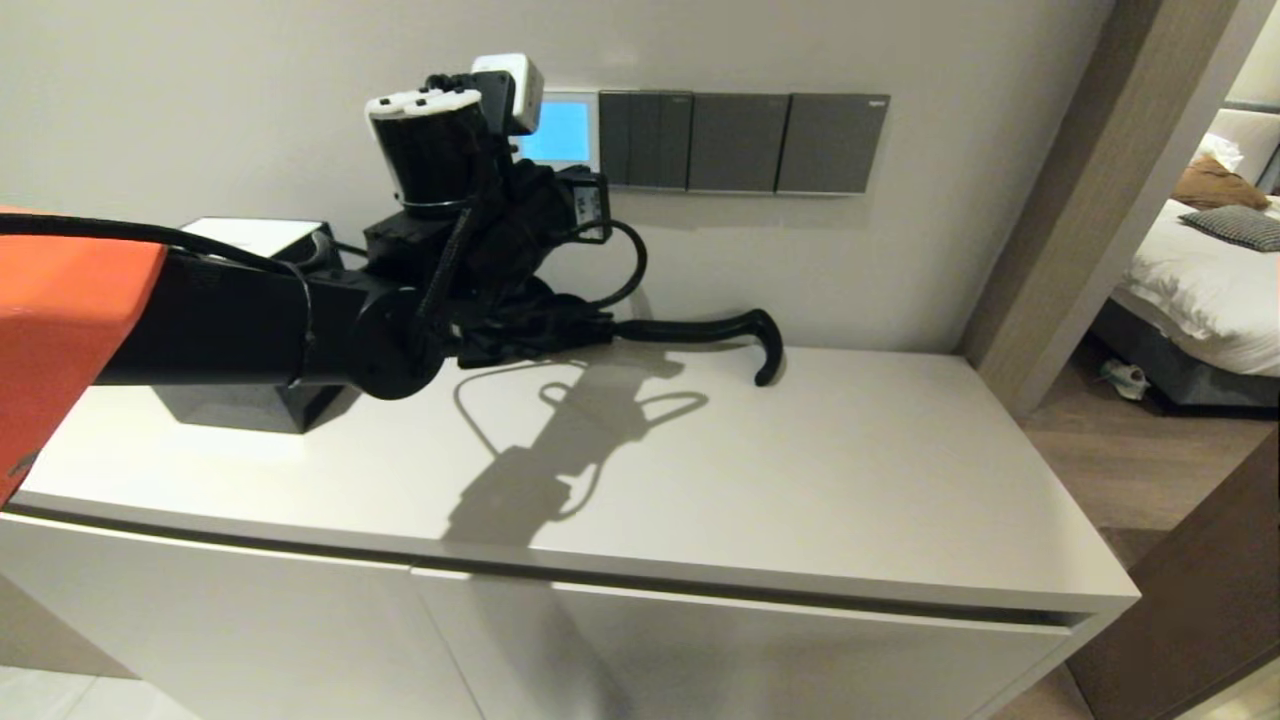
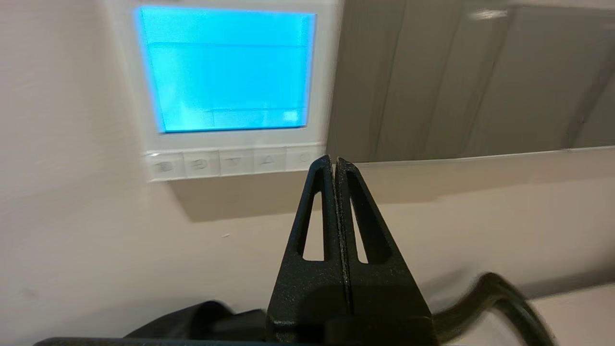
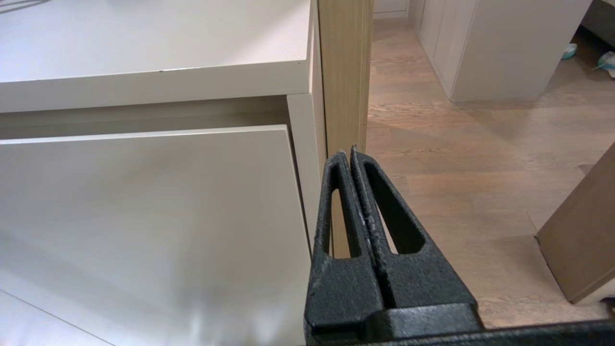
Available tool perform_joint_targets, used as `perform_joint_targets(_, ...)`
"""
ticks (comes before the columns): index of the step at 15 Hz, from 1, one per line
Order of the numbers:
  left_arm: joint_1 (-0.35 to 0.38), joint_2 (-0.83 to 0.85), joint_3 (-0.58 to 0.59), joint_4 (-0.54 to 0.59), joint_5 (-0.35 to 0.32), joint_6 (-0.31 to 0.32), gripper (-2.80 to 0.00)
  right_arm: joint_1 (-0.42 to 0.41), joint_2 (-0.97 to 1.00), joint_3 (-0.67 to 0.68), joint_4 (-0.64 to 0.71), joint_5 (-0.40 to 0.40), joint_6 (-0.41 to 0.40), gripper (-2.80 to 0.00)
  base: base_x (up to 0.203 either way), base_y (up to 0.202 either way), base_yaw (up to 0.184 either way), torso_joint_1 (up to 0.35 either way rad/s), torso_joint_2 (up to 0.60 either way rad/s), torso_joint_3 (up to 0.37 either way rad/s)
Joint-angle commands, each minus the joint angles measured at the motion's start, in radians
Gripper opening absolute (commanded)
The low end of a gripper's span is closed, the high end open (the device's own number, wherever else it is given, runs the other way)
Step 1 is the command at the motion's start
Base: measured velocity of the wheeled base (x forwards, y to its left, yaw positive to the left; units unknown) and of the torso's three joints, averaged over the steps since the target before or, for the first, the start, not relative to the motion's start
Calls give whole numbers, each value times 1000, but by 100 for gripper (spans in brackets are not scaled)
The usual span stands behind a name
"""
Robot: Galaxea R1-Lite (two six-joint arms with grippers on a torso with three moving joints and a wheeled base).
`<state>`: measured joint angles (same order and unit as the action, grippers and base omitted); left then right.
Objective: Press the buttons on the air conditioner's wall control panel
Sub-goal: Turn on the central air conditioner
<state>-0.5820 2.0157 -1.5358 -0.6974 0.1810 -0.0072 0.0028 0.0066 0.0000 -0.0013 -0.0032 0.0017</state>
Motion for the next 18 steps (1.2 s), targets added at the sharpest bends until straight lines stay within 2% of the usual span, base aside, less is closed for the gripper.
perform_joint_targets(1,-1,-13,7,-5,2,1,-280,0,0,3,0,0,0,-280,0,0,0,0,0,0)
perform_joint_targets(18,25,106,-109,24,2,2,-280,0,0,3,0,0,0,-280,0,0,0,0,0,0)
